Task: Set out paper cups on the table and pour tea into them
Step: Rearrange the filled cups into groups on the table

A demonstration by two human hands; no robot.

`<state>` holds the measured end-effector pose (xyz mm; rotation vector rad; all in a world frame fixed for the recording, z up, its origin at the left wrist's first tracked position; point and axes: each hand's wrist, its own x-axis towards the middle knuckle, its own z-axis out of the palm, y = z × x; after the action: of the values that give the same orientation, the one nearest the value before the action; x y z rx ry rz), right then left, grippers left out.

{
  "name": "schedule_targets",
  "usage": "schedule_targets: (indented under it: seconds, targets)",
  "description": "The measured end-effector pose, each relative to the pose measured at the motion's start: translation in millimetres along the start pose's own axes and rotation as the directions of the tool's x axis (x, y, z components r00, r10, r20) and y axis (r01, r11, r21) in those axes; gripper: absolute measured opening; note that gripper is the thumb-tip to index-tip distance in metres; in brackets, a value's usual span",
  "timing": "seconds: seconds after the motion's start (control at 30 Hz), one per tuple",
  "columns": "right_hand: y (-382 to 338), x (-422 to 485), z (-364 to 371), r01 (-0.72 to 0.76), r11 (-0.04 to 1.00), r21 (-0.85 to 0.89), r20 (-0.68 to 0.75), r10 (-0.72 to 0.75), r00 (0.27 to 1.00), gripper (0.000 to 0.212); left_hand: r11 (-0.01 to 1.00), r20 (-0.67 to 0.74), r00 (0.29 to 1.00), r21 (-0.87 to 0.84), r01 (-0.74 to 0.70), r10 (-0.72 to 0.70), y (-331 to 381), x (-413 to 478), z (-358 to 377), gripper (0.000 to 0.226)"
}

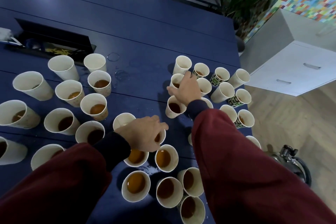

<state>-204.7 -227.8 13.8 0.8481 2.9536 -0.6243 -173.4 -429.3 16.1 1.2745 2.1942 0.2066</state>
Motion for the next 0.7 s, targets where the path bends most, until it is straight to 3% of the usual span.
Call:
schedule_targets:
  seconds: [0.13,0.3,0.7]
  targets:
    - [0.9,20.5,7.8,0.013,0.998,-0.059,0.092,-0.007,0.996,0.074,0.999,-0.088,0.996,0.045,0.024,-0.02,2.1,-0.5,5.8,0.05]
    - [6.4,27.2,13.0,0.026,0.997,-0.072,0.051,-0.022,0.998,0.057,0.988,-0.147,0.988,0.134,0.075,-0.055,7.6,-1.1,9.2,0.05]
    - [16.2,28.2,9.6,0.101,0.995,-0.014,0.071,-0.1,0.992,0.065,0.979,-0.115,0.989,0.171,0.111,-0.092,12.8,1.9,5.6,0.056]
